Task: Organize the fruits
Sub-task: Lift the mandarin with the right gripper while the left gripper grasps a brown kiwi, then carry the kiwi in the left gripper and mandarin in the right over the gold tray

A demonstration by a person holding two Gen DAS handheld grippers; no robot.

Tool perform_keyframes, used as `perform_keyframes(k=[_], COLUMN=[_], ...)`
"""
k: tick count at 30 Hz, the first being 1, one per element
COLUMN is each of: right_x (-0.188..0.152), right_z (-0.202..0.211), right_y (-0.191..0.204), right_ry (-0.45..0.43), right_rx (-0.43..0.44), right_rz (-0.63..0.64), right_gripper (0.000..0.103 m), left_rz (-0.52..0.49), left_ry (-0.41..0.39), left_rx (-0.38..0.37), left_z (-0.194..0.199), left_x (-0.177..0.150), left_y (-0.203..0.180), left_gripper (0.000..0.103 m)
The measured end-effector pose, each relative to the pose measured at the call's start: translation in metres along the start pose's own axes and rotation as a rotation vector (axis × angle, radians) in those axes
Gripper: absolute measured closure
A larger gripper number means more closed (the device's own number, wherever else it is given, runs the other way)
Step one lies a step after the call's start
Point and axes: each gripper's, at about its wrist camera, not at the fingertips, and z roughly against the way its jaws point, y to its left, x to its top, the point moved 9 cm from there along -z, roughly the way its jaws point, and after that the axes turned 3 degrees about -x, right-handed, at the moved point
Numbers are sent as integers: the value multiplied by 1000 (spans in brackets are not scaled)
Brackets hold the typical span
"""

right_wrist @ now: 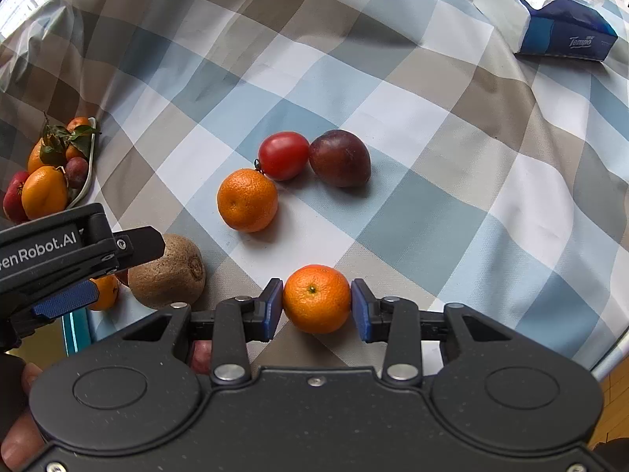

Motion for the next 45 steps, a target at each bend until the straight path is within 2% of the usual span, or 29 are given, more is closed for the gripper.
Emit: perform_keyframes(k=[4,15,22,24,26,28,34,45], right_x=[1,0,-1,-1,-1,-1,0,2], right_z=[0,-1,0,0,0,0,4,13], right_y=[-5,-8,-9,-9,-9,-9,-8,-11], right_ry=[3,7,11,11,11,13,1,-9], right_rx=[0,2,8,9,8,11,22,40], right_rz=[-9,-3,-3,-3,-3,-2,2,-13], right_gripper=[56,56,56,56,56,56,56,56], left_rz=[-24,-13,-32,-45,-58,-80,-121,-57], left_ry=[7,68,79,73,70,56,43,-30], left_rx=[38,70,97,110,118,93,111,90], left_z=[-8,-32,-42,-43,-44,-42,-37,-1], left_x=[-2,-8,-10,-11,-11,-11,-13,0], left_y=[-3,-3,-5,-7,-9,-14,-19,-11], left_gripper=[15,15,15,18,26,43,43,43])
